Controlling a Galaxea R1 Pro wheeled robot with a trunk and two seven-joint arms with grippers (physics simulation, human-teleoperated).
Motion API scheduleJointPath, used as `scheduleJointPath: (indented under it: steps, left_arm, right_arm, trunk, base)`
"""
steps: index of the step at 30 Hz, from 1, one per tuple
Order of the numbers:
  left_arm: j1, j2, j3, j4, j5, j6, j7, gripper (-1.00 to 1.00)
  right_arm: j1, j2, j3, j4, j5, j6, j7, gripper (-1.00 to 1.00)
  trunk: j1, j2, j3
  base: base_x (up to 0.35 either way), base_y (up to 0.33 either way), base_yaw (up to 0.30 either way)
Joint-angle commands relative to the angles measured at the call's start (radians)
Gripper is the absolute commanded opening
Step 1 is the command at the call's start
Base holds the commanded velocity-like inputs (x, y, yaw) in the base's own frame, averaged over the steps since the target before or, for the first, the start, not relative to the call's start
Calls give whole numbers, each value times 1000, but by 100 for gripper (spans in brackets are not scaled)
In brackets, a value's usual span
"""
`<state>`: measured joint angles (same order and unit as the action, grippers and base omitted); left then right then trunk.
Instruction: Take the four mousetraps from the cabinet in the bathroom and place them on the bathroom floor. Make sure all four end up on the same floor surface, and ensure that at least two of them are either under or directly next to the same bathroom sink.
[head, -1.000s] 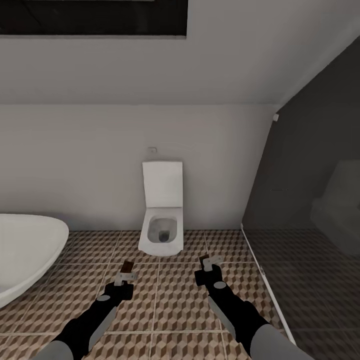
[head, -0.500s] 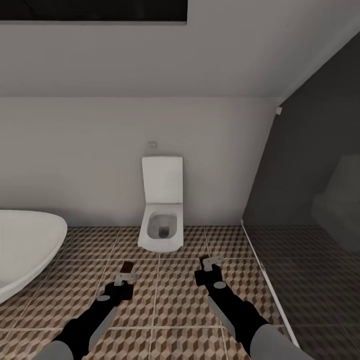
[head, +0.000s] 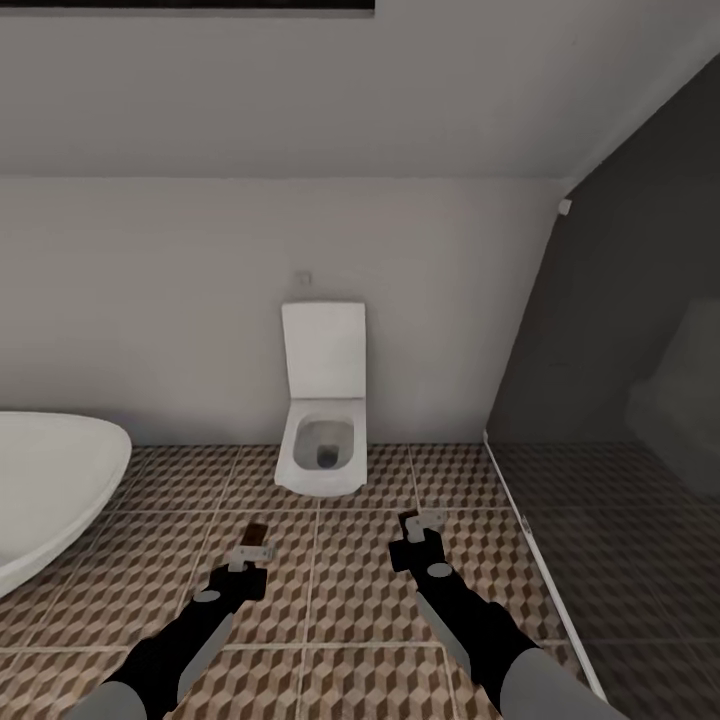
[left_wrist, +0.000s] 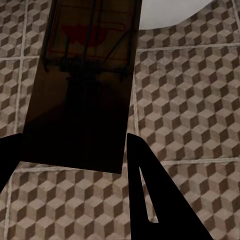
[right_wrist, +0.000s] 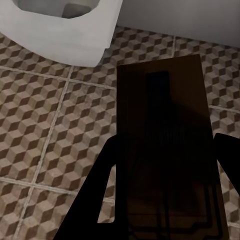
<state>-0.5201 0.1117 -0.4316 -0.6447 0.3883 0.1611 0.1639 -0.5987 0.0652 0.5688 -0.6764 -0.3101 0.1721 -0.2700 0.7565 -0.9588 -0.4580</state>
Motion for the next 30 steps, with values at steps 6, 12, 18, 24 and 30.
scheduleJointPath:
  steps: [6,12,18,24,30]
  left_arm:
    - [-1,2,-9,-4,6,5,13,-100]
    - [-1,2,-9,-34,6,-10,13,-100]
    - [-1,4,-9,-106,5,-29,13,-100]
    - [0,11,-9,-132,3,-31,13,-100]
    - [0,12,-9,-133,5,-31,13,-100]
  right_arm:
    - [-1,-1,5,-2,-7,4,-8,-100]
    - [-1,0,6,-2,-9,4,-8,-100]
    - [-1,0,5,-2,-8,3,-8,-100]
    - [-1,-1,5,-2,-7,0,-7,-100]
    - [-1,-2,5,-7,-7,-10,-7,-100]
  trunk:
    - [23,-43,-29]
    - [46,-85,-58]
    - [69,-127,-86]
    - [92,-169,-114]
    - [115,-211,-141]
  base:
    - [0,0,0]
    - [0,0,0]
    - [0,0,0]
    - [0,0,0]
    - [0,0,0]
